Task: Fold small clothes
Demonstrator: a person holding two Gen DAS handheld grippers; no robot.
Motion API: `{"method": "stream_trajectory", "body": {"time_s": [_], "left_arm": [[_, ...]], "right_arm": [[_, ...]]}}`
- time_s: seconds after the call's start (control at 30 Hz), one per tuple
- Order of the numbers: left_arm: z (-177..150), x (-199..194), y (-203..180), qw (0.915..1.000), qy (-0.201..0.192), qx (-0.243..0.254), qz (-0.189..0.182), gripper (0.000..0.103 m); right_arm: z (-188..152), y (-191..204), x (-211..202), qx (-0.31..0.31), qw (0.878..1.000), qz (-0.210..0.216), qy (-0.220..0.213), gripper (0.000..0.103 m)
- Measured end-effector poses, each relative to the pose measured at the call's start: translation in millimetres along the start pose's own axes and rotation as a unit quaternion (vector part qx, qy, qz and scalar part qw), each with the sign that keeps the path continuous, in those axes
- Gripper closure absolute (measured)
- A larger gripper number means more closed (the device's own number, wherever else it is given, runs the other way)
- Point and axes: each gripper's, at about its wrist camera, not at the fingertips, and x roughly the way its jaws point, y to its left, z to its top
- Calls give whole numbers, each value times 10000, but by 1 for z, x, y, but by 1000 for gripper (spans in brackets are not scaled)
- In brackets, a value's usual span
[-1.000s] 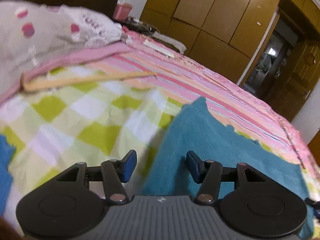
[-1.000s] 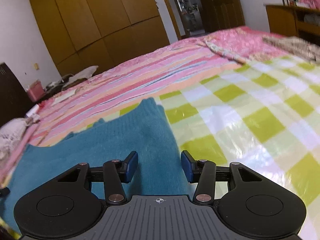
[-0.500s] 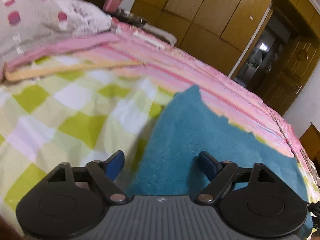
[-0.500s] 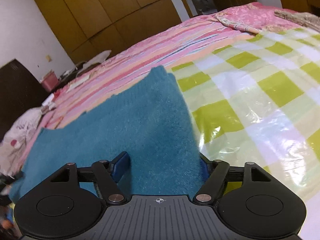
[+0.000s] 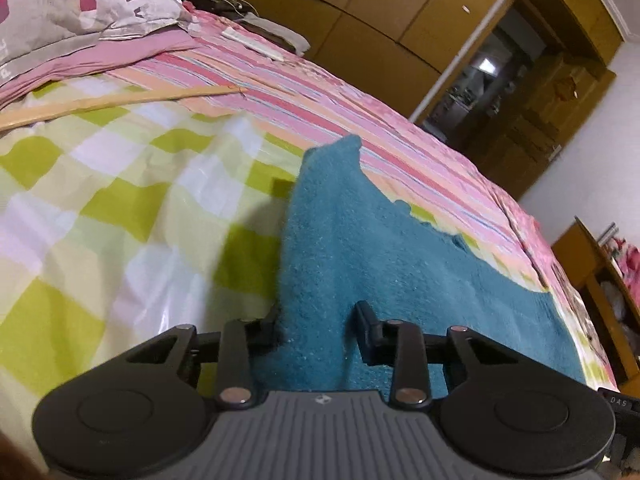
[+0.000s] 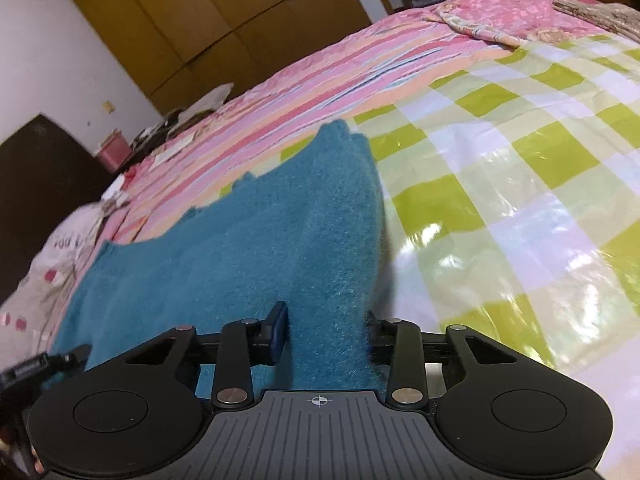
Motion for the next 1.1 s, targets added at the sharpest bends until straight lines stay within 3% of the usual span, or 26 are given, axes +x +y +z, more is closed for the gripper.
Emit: {"method": "stream_trajectory", "body": {"time_s": [0.23, 0.37, 0.47, 0.57, 0.67, 0.9, 1.03, 1.1], "left_arm": [[-57, -70, -26, 9983, 466, 90, -327, 65], [-92, -95, -27, 9984, 553, -139, 43, 62], [-103, -106, -31, 9980, 233, -2, 587, 51], [-103, -117, -47, 9940, -186, 346, 1019, 51], [-102, -128, -62, 9862, -641, 781, 1312, 51], [-88, -109, -85, 9819, -999, 1061, 1211, 51], [-83, -90, -91, 9753, -1038, 1369, 1391, 51], [-80, -76, -82, 9766, -905, 1266, 1486, 51]], "right_arm": [[-32, -5, -65, -233, 9987, -236, 379, 70], [-53, -9, -93, -267, 9966, -681, 386, 65], [-61, -15, -105, -140, 9947, -1012, 110, 65], [-60, -9, -124, -240, 9898, -1355, -367, 65], [-55, 5, -136, -447, 9881, -1254, -768, 65], [-37, 40, -83, -999, 9894, -744, -740, 72], [-23, 50, -41, -1419, 9821, -895, -861, 74], [-19, 41, -23, -1212, 9854, -980, -681, 75]]}}
